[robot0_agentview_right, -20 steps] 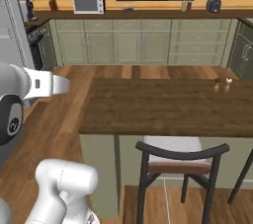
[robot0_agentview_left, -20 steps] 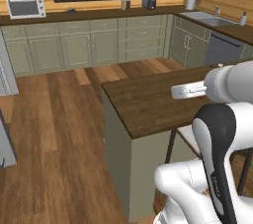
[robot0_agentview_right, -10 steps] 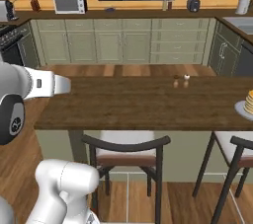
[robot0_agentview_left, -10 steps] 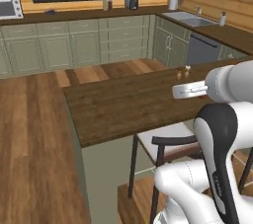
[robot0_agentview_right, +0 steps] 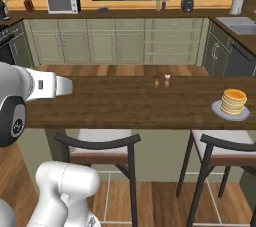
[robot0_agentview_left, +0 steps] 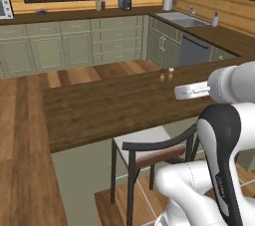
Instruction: Take the strawberry from the fridge and place it on top of the pancake, located on the dining counter.
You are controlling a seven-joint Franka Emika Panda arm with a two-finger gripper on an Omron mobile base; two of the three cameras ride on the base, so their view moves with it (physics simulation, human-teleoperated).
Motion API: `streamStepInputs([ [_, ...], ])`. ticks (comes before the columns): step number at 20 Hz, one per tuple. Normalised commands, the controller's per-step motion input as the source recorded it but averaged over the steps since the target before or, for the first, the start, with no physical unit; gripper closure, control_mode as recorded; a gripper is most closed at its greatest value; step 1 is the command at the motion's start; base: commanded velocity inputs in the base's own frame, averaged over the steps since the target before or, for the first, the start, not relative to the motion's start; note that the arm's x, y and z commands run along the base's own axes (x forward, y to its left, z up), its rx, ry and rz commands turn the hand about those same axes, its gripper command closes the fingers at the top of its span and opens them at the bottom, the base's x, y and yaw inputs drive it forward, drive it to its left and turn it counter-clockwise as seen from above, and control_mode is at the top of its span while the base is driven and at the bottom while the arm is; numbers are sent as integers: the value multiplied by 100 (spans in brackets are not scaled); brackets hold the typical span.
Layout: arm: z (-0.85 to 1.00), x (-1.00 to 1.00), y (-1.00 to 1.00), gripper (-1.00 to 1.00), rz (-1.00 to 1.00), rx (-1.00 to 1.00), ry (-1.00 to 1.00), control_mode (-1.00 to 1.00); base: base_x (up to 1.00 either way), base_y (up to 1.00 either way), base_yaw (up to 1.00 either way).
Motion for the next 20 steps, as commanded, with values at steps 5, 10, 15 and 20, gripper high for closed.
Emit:
streamStepInputs([
  [5,0,0,0,100,0,0,0,100,52,-100,-7],
  [10,0,0,0,100,0,0,0,100,32,-100,-1],
  [15,0,0,0,100,0,0,0,100,-50,-100,9],
  [20,0,0,0,100,0,0,0,100,32,-100,5],
])
